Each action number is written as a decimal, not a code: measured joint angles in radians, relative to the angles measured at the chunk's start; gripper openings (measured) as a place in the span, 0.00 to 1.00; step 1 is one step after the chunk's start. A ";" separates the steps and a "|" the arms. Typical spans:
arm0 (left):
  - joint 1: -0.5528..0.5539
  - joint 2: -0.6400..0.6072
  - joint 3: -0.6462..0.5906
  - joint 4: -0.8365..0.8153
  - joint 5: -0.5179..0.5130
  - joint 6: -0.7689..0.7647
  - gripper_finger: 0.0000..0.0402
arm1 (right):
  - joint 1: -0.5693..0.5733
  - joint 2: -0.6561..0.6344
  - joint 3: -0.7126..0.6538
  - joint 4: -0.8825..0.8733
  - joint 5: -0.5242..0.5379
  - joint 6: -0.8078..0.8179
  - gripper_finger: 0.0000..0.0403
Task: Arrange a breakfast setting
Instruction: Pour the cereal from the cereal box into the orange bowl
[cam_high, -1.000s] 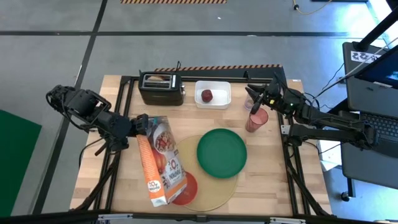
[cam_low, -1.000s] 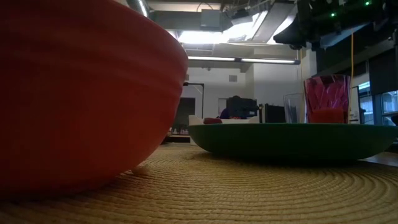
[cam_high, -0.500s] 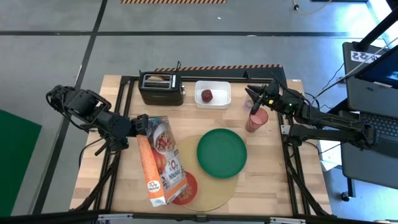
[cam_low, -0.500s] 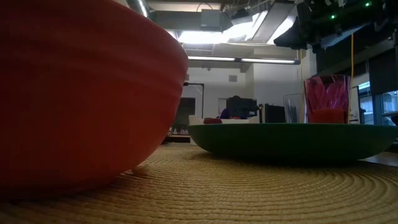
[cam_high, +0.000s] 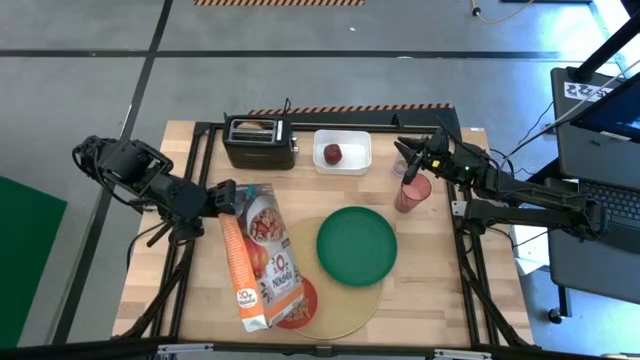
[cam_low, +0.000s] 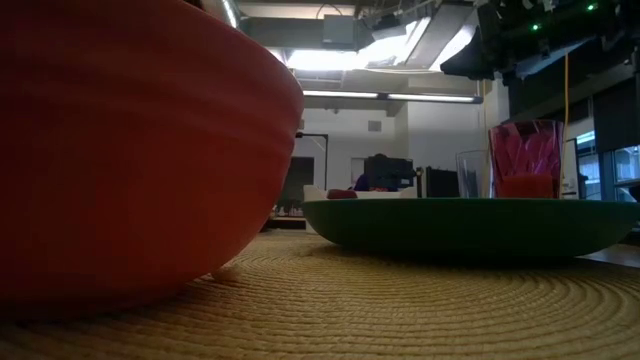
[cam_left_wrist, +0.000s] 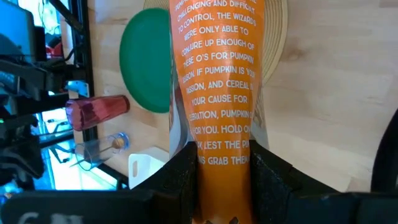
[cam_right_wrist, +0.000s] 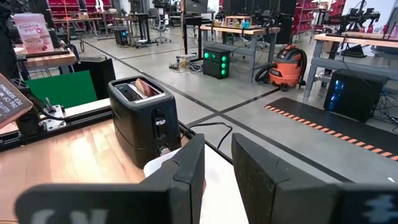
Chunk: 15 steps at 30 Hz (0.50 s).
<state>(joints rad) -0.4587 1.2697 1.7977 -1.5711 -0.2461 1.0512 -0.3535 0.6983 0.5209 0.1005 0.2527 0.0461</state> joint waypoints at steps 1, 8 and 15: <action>0.000 0.000 0.000 0.000 -0.004 0.009 0.27 | 0.000 0.000 0.000 0.000 0.000 0.000 0.21; 0.000 0.000 0.000 0.000 -0.028 0.052 0.27 | 0.000 0.000 0.000 -0.011 0.000 0.001 0.21; 0.000 0.001 0.000 0.013 -0.027 0.062 0.27 | 0.000 0.000 0.000 -0.061 0.000 0.022 0.21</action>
<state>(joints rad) -0.4591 1.2705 1.7981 -1.5584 -0.2733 1.1132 -0.3535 0.6980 0.5209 0.0390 0.2527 0.0686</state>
